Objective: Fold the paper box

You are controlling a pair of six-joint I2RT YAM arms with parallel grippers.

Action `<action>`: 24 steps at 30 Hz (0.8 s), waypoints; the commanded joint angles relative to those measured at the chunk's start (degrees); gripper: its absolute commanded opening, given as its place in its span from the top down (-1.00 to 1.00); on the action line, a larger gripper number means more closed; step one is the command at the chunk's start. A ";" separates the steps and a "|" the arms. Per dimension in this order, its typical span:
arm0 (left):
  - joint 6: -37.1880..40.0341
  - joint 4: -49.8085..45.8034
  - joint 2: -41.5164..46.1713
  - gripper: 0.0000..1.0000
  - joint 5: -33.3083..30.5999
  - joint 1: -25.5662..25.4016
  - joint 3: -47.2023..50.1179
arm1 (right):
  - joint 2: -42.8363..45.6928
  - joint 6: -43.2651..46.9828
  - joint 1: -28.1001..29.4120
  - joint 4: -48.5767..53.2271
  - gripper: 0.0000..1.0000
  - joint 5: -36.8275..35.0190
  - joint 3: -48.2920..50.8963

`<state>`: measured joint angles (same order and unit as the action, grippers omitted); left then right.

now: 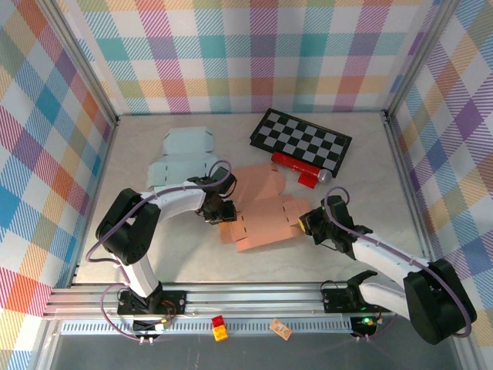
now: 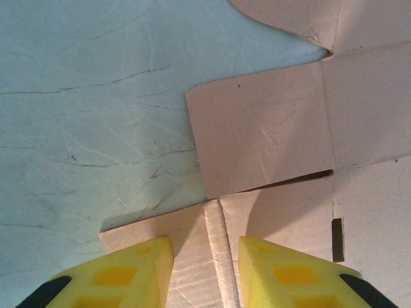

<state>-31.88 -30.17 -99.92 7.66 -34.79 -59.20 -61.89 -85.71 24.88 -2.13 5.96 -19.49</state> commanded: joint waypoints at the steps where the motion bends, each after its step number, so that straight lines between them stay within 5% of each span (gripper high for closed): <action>1: 0.92 -3.31 0.38 0.28 -1.55 -0.63 -0.48 | 0.30 1.46 0.16 3.95 0.91 -1.32 -2.57; 8: 0.06 -8.21 9.68 -0.14 -6.40 -3.14 -4.43 | 2.03 -0.24 0.16 15.14 1.00 -2.70 -8.84; 13: 4.02 -12.23 18.43 -0.14 -14.30 -6.68 -6.87 | 2.13 -3.41 0.17 24.65 1.00 -2.72 -16.07; 24: 31.91 2.80 45.61 -0.08 -12.83 -10.51 14.59 | -7.02 -4.37 -1.94 40.32 1.00 1.73 -33.55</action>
<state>-10.74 -32.05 -58.48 -5.23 -44.56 -49.08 -67.55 -88.31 23.51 30.44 6.26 -49.28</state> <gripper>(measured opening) 0.534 0.065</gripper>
